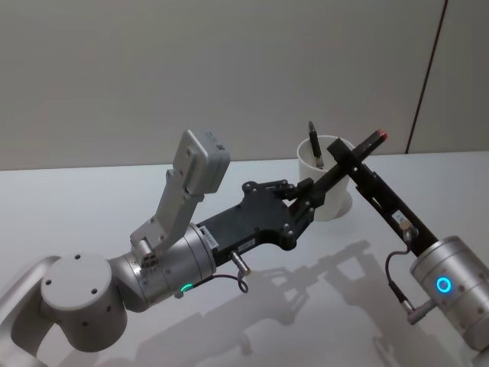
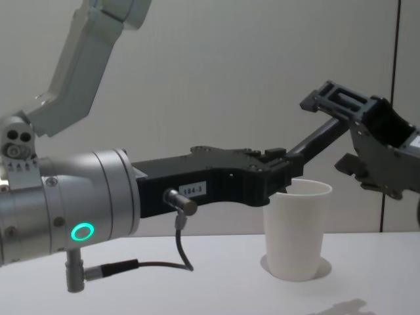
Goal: Place the pen into the pen holder.
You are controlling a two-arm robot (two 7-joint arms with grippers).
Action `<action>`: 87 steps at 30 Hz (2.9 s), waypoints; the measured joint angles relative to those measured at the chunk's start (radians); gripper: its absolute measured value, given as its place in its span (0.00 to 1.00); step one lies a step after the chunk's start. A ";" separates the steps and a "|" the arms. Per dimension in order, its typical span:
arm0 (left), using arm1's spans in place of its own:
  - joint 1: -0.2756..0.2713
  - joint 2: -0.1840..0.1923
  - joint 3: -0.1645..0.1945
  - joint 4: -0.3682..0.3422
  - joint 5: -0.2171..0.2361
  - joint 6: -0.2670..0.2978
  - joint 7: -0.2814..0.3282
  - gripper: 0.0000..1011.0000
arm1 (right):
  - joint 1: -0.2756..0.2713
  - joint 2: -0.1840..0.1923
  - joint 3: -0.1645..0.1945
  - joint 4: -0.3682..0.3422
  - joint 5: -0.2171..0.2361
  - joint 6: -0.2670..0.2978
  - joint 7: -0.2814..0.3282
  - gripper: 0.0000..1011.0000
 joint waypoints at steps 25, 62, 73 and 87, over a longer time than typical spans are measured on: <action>0.000 0.000 0.000 0.000 0.000 0.000 0.000 0.18 | 0.011 -0.001 -0.011 0.007 0.000 -0.008 0.004 0.94; 0.000 0.000 0.000 0.000 0.000 0.001 0.000 0.18 | 0.012 0.001 -0.012 0.008 0.004 -0.012 0.008 0.21; 0.000 0.000 0.000 0.000 0.000 0.000 0.000 0.51 | 0.012 0.001 -0.011 0.008 0.003 -0.012 0.005 0.21; 0.000 0.000 0.000 0.000 0.000 0.000 0.000 0.91 | 0.013 0.001 -0.012 0.008 0.003 -0.013 0.006 0.21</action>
